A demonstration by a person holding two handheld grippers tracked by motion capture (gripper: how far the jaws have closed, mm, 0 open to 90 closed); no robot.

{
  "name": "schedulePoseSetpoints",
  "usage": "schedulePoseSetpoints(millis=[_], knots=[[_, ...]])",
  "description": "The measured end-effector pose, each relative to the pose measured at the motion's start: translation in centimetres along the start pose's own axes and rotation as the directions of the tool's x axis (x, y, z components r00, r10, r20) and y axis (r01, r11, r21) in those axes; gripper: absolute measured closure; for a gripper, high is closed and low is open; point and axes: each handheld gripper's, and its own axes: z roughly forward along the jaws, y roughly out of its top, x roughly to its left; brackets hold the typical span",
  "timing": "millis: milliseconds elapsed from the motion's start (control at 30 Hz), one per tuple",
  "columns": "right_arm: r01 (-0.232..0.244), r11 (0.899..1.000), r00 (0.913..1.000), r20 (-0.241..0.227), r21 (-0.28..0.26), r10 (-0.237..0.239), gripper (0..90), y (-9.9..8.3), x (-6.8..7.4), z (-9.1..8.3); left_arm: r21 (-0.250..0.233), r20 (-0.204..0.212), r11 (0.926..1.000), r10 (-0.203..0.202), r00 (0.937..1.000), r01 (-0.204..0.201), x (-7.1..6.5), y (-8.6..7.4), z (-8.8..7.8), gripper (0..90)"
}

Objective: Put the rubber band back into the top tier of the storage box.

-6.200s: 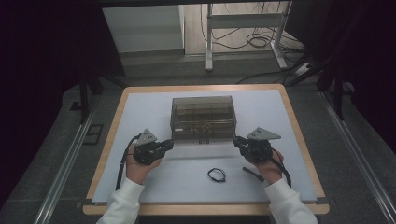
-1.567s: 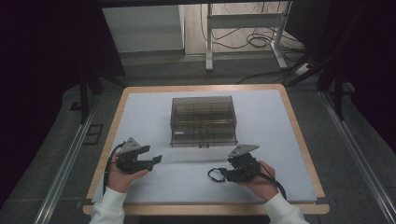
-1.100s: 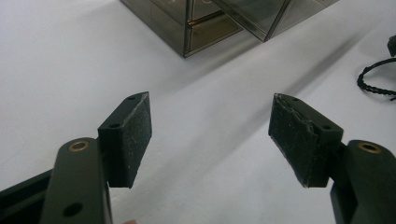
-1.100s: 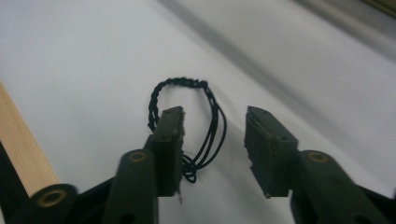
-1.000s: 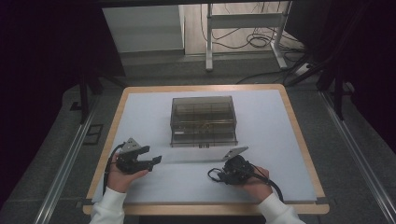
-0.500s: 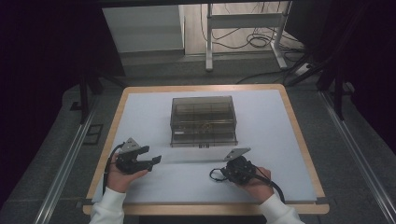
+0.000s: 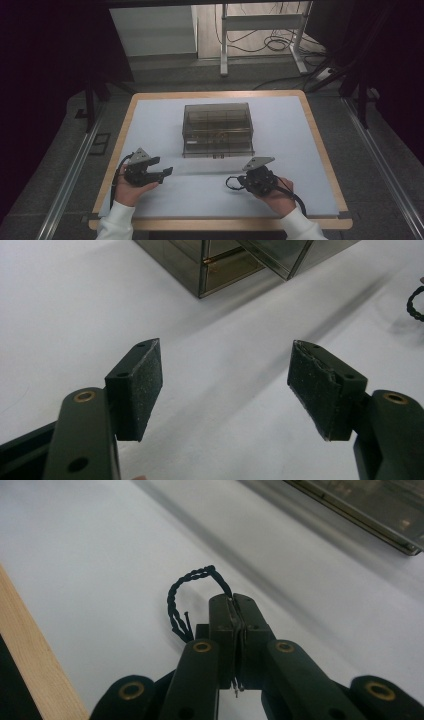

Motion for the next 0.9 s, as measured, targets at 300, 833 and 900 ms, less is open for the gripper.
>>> schedulePoseSetpoints(millis=[300, 833, 900], knots=[[0.0, 1.0, 1.0, 0.005, -0.019, 0.0, 87.7, 0.2, -0.1, -0.3, 0.002, 0.0, 1.0, -0.002, 1.0, 0.002, 0.1, -0.1, 0.0, 30.4], [0.003, 0.997, 1.0, -0.009, -0.074, -0.003, 87.8, 0.8, 0.1, -1.1, 0.004, -0.001, 1.0, -0.002, 1.0, 0.002, 0.1, -0.1, 0.0, 30.4], [0.003, 0.997, 1.0, -0.009, -0.079, -0.004, 87.8, 0.9, 0.1, -1.2, 0.003, 0.0, 1.0, -0.003, 1.0, 0.003, 0.1, -0.1, 0.0, 30.4]])
